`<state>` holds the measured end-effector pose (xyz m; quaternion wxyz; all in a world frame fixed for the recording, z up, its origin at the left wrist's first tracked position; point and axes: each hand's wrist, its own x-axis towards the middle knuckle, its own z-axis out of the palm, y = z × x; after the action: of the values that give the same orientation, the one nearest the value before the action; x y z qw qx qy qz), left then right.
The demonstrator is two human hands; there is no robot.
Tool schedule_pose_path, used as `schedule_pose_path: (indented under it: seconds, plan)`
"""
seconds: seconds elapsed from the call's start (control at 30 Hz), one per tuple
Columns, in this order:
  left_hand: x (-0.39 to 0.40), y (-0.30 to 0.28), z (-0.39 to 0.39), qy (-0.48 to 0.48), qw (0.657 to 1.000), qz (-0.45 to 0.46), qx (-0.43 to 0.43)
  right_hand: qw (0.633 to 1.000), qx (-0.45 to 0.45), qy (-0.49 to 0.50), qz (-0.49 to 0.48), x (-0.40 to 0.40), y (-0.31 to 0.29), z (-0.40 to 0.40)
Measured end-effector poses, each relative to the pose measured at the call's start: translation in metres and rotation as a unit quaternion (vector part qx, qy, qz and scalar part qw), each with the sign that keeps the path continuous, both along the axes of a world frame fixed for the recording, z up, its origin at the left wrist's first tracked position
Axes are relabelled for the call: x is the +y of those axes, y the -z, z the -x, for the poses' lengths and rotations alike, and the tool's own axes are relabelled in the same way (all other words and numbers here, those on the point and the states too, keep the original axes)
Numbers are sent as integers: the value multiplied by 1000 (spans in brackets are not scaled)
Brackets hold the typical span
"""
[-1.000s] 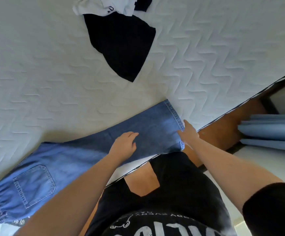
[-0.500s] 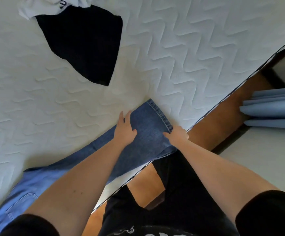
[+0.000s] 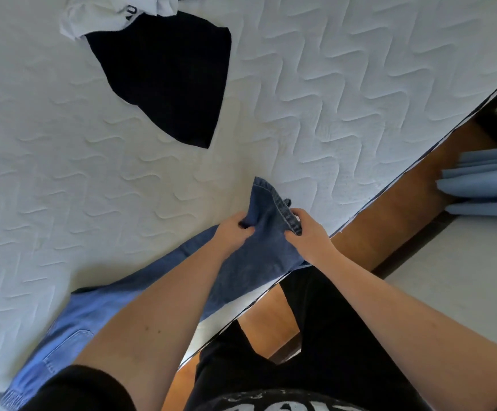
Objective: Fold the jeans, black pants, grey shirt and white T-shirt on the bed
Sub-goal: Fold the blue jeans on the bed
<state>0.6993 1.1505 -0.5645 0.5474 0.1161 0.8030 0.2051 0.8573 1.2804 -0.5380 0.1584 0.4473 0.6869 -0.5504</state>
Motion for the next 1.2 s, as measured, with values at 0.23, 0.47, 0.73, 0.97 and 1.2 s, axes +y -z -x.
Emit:
schedule_pose_path:
  seconds: [0.23, 0.47, 0.73, 0.97, 1.2]
  plan:
    - [-24, -69, 20, -289, 943, -106, -123, 989, 106, 102, -15, -45, -69, 48]
    - [-108, -128, 38, -458, 825, -194, -269, 946, 159, -4, 283, -111, -121, 90]
    - [-189, -141, 18, -505, 806, -164, -260, 979, 153, -137, -18, -221, -133, 104]
    - [-264, -167, 9, -428, 891, -148, -39, 958, 119, -253, -67, -275, -160, 120]
    - [-369, -174, 15, -377, 915, -34, 141, 969, 80, -229, -45, -265, -179, 144]
